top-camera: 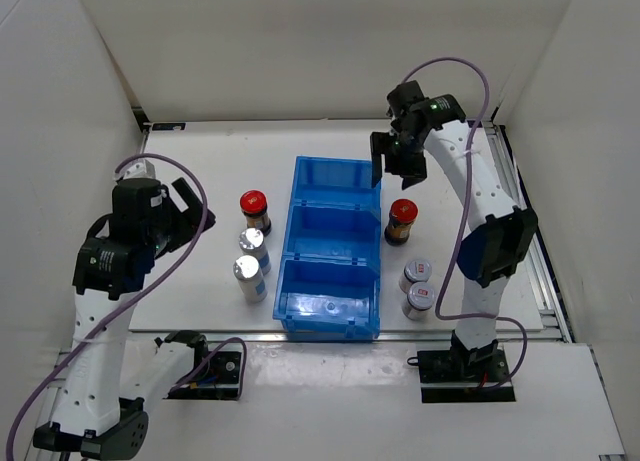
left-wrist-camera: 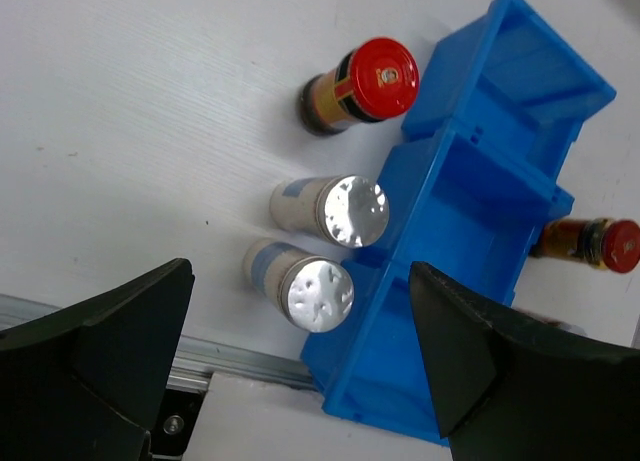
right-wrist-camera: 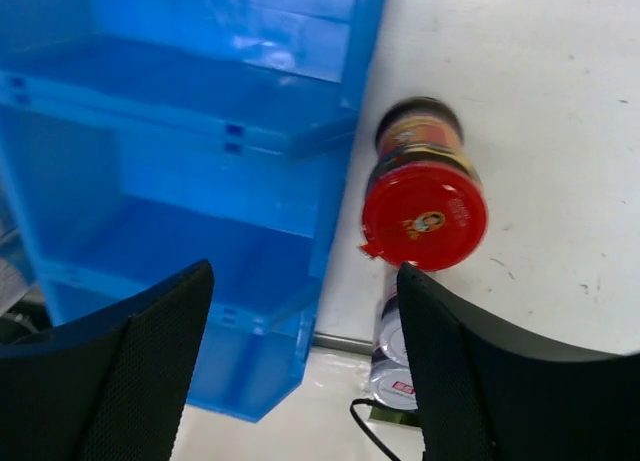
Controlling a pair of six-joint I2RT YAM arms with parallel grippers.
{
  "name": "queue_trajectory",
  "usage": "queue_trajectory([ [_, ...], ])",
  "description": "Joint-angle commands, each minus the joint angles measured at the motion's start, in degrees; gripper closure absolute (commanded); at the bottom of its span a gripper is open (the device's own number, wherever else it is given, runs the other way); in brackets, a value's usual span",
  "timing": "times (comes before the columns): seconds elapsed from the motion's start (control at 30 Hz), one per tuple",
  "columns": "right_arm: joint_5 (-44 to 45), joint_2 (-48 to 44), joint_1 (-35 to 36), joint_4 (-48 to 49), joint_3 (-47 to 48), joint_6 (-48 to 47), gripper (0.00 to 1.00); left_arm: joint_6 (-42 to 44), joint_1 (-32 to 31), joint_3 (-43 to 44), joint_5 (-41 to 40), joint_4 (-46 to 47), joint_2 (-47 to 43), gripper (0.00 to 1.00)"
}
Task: Organize the condiment bottles
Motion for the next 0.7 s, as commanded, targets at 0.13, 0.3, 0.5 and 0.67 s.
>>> queue_trajectory([
  [0.13, 6.2, -1.5, -0.8, -6.5, -8.0, 1.9, 0.18, 1.6, -0.1, -3.7, 7.0, 1.1, -0.5, 0.01],
  [0.3, 5.0, -2.6, -0.8, -1.3, -16.4, 1.9, 0.16, 1.6, -0.1, -5.6, 8.2, 1.1, 0.5, 0.01],
  [0.5, 5.0, -0.7, -1.3, 1.8, -18.2, 1.9, 0.16, 2.7, -0.1, -6.7, 8.2, 1.7, 1.2, 0.01],
  [0.67, 7.9, 1.7, -1.8, 1.8, -16.0, 1.9, 0.16, 3.2, -0.1, -6.7, 8.7, 1.7, 1.2, 0.01],
])
